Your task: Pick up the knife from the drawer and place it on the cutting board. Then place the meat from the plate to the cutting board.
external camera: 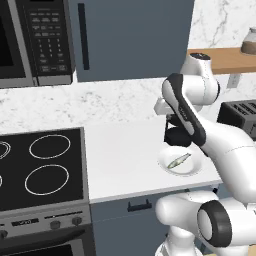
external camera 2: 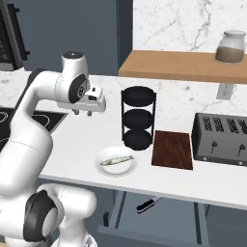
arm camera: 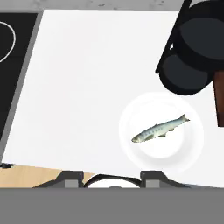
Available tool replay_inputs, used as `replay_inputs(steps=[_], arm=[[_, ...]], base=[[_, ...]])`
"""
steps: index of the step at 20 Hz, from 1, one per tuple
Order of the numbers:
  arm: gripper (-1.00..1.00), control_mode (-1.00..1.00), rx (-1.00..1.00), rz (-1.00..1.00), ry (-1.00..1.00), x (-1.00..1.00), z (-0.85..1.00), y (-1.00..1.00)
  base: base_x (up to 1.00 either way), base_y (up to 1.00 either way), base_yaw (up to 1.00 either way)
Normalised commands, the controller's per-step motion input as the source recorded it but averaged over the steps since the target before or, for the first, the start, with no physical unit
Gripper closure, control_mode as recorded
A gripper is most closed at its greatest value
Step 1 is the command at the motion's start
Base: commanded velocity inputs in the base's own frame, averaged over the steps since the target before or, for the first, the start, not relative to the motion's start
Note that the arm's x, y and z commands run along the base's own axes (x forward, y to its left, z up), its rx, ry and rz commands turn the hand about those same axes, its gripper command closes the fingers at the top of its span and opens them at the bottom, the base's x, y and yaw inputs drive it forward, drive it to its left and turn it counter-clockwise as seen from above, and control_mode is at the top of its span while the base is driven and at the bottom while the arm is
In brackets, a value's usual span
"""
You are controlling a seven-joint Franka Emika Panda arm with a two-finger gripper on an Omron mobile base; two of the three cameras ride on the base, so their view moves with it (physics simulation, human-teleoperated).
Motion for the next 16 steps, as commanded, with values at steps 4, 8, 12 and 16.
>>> replay_inputs(steps=[4,8,12,16], arm=[[-1.00,-1.00,-0.09,-0.07,0.02,0.00,-0.25,0.06],[-1.00,-1.00,0.01,-0.20,0.11,0.00,-0.30,0.00],[-1.00,-1.00,0.02,-0.10,0.13,-0.03,-0.06,0.00],[-1.00,1.00,0.00,0.00,0.00,0.00,0.00,0.00]], base=[[0.00,0.00,0.00],[0.00,0.00,0.00],[0.00,0.00,0.00],[-0.09,0.14,-0.09]])
